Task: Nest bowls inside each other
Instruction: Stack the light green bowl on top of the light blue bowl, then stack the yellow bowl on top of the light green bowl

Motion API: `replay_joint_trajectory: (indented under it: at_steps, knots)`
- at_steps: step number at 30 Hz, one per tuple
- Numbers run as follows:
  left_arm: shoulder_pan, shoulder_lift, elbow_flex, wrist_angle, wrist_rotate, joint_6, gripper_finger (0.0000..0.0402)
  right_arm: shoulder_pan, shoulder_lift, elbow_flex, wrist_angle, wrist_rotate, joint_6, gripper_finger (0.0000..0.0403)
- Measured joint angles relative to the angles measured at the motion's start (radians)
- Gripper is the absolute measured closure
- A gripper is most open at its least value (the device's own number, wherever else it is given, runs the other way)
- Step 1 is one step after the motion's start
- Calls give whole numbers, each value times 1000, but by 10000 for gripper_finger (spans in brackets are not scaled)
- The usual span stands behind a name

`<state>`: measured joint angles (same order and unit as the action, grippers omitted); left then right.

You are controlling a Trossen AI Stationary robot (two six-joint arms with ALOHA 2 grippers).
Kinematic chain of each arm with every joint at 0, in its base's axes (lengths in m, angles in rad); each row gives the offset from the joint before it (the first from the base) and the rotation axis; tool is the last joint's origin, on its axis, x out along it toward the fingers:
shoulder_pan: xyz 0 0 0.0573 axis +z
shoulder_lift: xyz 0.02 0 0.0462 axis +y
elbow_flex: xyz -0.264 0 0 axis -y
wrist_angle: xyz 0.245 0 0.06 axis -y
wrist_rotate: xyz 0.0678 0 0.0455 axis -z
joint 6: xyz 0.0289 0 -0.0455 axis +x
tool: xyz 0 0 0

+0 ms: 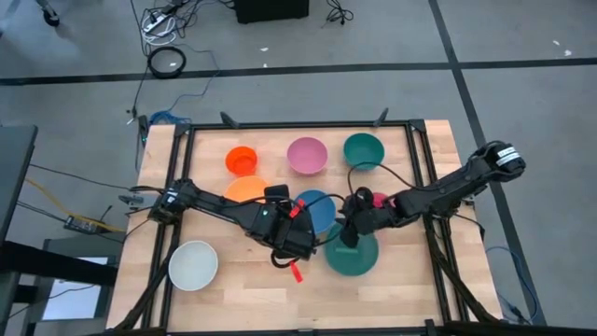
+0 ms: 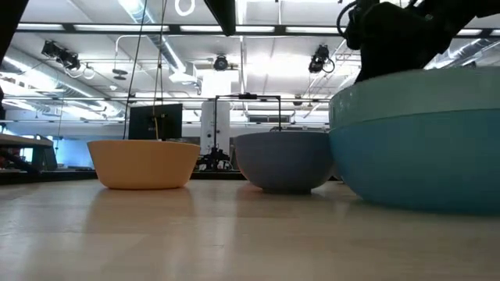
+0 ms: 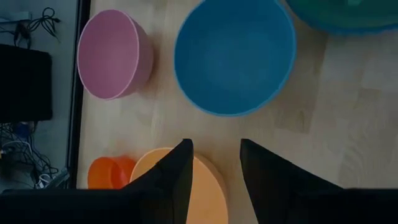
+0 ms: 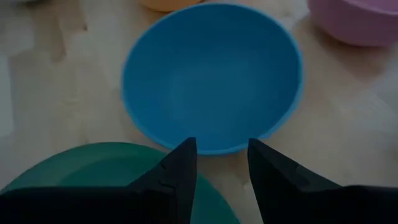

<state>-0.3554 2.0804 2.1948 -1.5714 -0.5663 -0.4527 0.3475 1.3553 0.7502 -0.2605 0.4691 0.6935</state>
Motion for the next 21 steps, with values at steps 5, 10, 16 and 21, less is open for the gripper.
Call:
replay_joint_trajectory:
  at_steps: [5,10,16,21]
  knots:
    - [-1,0,0,0,0,-4,259,-1,0,0,10,-6,-6,271]
    - [0,0,0,1,-2,-4,259,9,-3,0,19,-20,6,271]
    - [-1,0,0,1,-8,-4,259,42,-6,0,155,-51,4,271]
    - [-1,0,0,1,-8,-5,259,84,1,0,211,-81,38,271]
